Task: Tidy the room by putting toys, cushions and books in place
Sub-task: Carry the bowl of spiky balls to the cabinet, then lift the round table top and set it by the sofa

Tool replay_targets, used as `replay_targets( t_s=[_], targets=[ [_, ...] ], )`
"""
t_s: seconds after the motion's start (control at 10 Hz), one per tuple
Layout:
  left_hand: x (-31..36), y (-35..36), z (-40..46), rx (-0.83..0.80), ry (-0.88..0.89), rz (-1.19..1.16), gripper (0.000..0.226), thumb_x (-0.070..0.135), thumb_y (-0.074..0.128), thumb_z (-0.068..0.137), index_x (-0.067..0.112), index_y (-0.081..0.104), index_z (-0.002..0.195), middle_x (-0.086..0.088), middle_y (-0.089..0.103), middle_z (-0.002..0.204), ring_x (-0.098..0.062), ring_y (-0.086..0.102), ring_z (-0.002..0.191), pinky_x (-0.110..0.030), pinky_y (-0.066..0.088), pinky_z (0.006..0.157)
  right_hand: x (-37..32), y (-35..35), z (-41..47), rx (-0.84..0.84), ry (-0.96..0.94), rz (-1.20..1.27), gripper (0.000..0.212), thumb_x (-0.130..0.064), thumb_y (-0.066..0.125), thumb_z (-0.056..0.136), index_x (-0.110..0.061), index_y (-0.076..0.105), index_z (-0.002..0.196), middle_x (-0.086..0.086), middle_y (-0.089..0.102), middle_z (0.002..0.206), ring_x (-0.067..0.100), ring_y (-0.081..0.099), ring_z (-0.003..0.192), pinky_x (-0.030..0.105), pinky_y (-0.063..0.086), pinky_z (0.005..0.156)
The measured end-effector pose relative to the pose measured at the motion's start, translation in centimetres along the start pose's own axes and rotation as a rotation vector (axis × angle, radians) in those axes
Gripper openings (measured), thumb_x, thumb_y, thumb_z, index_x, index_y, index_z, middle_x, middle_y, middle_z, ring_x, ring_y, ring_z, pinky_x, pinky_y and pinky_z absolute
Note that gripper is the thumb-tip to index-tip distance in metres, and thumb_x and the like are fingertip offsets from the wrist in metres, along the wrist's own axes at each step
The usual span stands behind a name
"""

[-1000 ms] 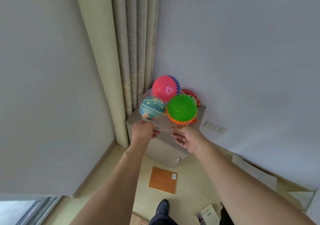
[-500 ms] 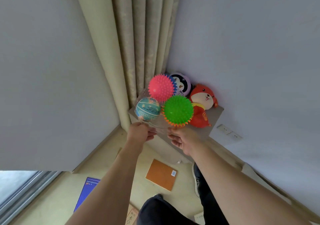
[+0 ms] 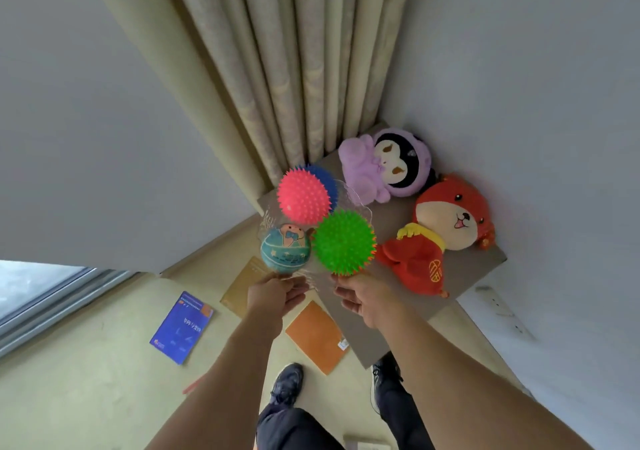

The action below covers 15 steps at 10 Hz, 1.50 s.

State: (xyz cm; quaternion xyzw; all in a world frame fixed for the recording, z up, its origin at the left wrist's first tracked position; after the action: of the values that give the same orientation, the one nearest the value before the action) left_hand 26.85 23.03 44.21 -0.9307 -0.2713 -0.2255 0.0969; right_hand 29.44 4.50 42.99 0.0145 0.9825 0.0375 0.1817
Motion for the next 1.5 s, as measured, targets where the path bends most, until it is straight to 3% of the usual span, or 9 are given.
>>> replay_targets(
  t_s=[0.3, 0.4, 0.6, 0.8, 0.9, 1.0, 1.2, 1.3, 1.5],
  targets=[
    [-5.9, 0.9, 4.2, 0.132, -0.063, -0.008, 0.026, -0.015, 0.04, 0.094, 0.003, 0.059, 0.095, -0.016, 0.073, 0.081, -0.02, 0.073, 0.059, -0.028, 0.061, 0.055, 2.7, -3.2, 7.2, 0.006, 0.048, -0.281, 0.018, -0.015, 0.057, 0.097, -0.019, 0.055, 0.08, 0.001, 0.058, 0.087, 0.006, 0.046, 0.06, 0.023, 0.03, 0.053],
    [-7.2, 1.8, 5.6, 0.149, -0.085, 0.037, 0.026, -0.013, 0.041, 0.095, 0.005, 0.06, 0.097, -0.016, 0.072, 0.083, -0.017, 0.072, 0.059, -0.028, 0.061, 0.056, 3.1, -4.7, 8.9, 0.031, 0.009, -0.314, 0.007, -0.014, 0.056, 0.096, -0.021, 0.054, 0.093, 0.007, 0.054, 0.101, 0.01, 0.048, 0.064, 0.02, 0.042, 0.053],
    [-7.9, 4.8, 7.3, 0.129, -0.074, 0.071, 0.036, -0.011, 0.034, 0.092, 0.015, 0.058, 0.094, -0.012, 0.068, 0.08, -0.02, 0.066, 0.058, -0.03, 0.059, 0.057, 2.5, -7.0, 11.0, 0.067, -0.097, -0.348, 0.014, -0.02, 0.059, 0.091, -0.025, 0.057, 0.104, 0.005, 0.059, 0.108, 0.019, 0.054, 0.095, 0.037, 0.05, 0.088],
    [-6.1, 3.8, 3.9, 0.158, -0.074, 0.485, 0.007, 0.014, 0.048, 0.094, 0.012, 0.055, 0.092, -0.009, 0.056, 0.08, -0.027, 0.056, 0.075, -0.029, 0.041, 0.061, 1.3, -8.5, 6.1, 0.114, -0.096, -0.543, 0.03, -0.018, 0.054, 0.095, -0.004, 0.062, 0.12, 0.007, 0.054, 0.104, 0.016, 0.048, 0.094, 0.03, 0.044, 0.086],
    [-4.5, 3.3, 0.6, 0.121, -0.011, 0.647, 0.005, 0.013, 0.055, 0.08, 0.016, 0.05, 0.079, -0.011, 0.051, 0.071, -0.028, 0.051, 0.07, -0.03, 0.032, 0.059, 1.2, -8.5, 1.5, 0.12, -0.093, -0.6, 0.011, -0.021, 0.055, 0.094, -0.013, 0.062, 0.093, 0.011, 0.058, 0.097, 0.017, 0.048, 0.089, 0.028, 0.036, 0.077],
    [-3.5, 2.7, -4.5, 0.072, 0.048, 0.704, 0.001, 0.015, 0.054, 0.077, 0.015, 0.054, 0.078, -0.01, 0.053, 0.074, -0.028, 0.051, 0.074, -0.034, 0.037, 0.063, 0.0, -8.0, -3.2, 0.064, -0.119, -0.664, 0.028, -0.024, 0.057, 0.091, -0.008, 0.062, 0.114, 0.012, 0.063, 0.108, 0.029, 0.06, 0.1, 0.033, 0.044, 0.082],
    [0.0, 2.7, -15.1, 0.116, 0.23, 0.923, 0.037, 0.027, 0.042, 0.099, 0.013, 0.052, 0.132, -0.011, 0.062, 0.125, -0.028, 0.059, 0.109, -0.031, 0.046, 0.085, -6.0, -5.1, -10.7, -0.041, -0.3, -0.937, 0.033, -0.015, 0.053, 0.094, 0.002, 0.058, 0.122, 0.018, 0.061, 0.121, 0.028, 0.057, 0.107, 0.032, 0.043, 0.089],
    [1.5, 0.9, -18.8, 0.238, 0.282, 0.845, 0.043, 0.029, 0.038, 0.101, 0.013, 0.047, 0.14, -0.012, 0.056, 0.137, -0.03, 0.054, 0.122, -0.034, 0.043, 0.096, -8.0, -2.3, -12.9, -0.106, -0.418, -1.057, 0.033, -0.013, 0.056, 0.091, -0.003, 0.057, 0.123, 0.015, 0.061, 0.108, 0.023, 0.053, 0.092, 0.029, 0.04, 0.078],
    [-1.4, -3.9, -23.9, 0.448, 0.272, 0.551, 0.041, 0.028, 0.039, 0.102, 0.011, 0.05, 0.137, -0.013, 0.058, 0.133, -0.028, 0.056, 0.116, -0.033, 0.043, 0.088, -5.2, 1.6, -15.2, -0.257, -0.48, -1.307, 0.04, -0.016, 0.057, 0.091, -0.008, 0.054, 0.13, 0.01, 0.06, 0.107, 0.026, 0.058, 0.099, 0.03, 0.045, 0.083]
  ],
)
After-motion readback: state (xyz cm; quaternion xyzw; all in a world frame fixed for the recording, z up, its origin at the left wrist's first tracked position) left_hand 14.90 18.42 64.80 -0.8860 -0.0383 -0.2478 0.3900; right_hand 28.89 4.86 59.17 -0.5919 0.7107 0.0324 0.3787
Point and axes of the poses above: each hand's wrist, its own z-axis towards the middle knuckle, its own y-axis out of the palm, x = y × z, the point moved 10 cm from there along z, towards the middle knuckle
